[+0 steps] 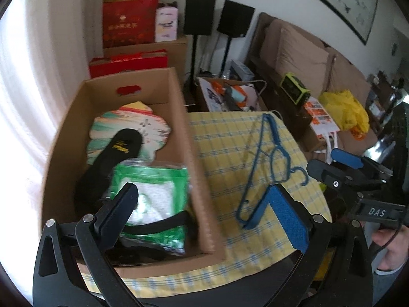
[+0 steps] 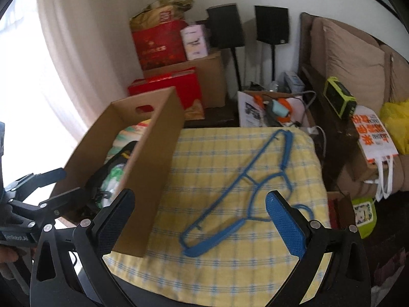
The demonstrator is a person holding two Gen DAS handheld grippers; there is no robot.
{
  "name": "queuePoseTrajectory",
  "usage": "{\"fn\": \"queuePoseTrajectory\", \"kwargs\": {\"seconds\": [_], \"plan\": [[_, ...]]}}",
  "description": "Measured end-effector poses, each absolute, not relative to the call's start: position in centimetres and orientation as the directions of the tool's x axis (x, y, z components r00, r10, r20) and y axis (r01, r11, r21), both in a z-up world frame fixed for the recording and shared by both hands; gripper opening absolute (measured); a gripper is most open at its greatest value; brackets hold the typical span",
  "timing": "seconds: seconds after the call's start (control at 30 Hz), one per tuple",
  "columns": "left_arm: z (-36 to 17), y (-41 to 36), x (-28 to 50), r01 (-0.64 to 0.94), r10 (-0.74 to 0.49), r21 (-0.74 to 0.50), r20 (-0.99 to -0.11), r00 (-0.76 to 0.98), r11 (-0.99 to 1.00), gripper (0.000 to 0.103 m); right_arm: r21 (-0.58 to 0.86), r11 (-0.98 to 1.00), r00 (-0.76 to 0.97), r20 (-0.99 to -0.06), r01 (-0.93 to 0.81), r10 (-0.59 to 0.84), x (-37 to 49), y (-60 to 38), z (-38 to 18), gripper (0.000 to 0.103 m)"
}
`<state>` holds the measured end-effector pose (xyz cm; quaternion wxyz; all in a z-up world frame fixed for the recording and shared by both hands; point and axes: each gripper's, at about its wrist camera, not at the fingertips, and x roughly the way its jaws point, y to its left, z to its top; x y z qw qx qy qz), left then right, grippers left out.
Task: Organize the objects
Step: 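Move both grippers over the blue plastic hanger on the table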
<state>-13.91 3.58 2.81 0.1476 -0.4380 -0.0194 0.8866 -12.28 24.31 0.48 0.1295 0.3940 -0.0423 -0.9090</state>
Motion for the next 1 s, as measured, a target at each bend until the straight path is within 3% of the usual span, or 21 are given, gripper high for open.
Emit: {"fn": "queuePoseTrajectory", "kwargs": {"seconds": [0.17, 0.67, 0.77, 0.9, 1.0], "plan": [[1.8, 6.4, -14.0, -0.318, 0.337, -0.187, -0.782, -0.524, -0.929, 0.102, 0.185, -0.972, -0.660, -0.713, 0.148, -0.236, -12.0, 27.2, -0.1, 0.103], [0.1, 12.4, -14.7, -0.388, 0.327, -0.122, -0.787, -0.523, -0.914, 0.100, 0.243, -0.970, -0.642, -0.744, -0.006, -0.183, -11.7, 34.4, -3.4, 0.100], [-0.5, 13.6, -15.2, -0.402, 0.312, -0.094, -0.794, -0.521, -0.911, 0.095, 0.226, -0.973, -0.630, -0.763, -0.049, -0.145, -11.8, 35.7, -4.6, 0.092], [-1.3, 15.1, -15.7, -0.421, 0.315, -0.087, -0.800, -0.511, -0.903, 0.094, 0.207, -0.974, -0.601, -0.791, -0.094, -0.110, -12.2, 37.1, -6.4, 0.076], [-1.9, 16.1, -16.1, -0.429, 0.316, -0.083, -0.802, -0.508, -0.899, 0.094, 0.207, -0.972, -0.578, -0.810, -0.113, -0.105, -12.5, 37.9, -7.8, 0.070]]}}
